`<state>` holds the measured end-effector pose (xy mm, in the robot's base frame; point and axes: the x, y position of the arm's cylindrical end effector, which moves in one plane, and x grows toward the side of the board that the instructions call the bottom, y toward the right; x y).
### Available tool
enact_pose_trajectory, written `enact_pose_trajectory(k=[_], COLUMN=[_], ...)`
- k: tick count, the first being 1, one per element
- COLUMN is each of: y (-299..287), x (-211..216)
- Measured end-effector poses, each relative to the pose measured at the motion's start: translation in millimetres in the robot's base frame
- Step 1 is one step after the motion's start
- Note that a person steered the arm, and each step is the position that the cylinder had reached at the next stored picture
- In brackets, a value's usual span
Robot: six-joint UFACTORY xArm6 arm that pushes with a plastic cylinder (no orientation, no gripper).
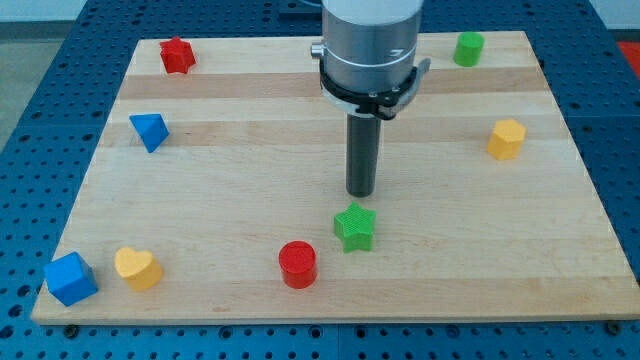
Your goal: Place the red circle to the left of the green star
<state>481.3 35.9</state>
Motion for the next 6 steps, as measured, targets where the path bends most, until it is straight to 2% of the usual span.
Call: enact_pose_trajectory(k=[1,2,3,6], y=[39,53,34,-85], x=[18,82,135,122])
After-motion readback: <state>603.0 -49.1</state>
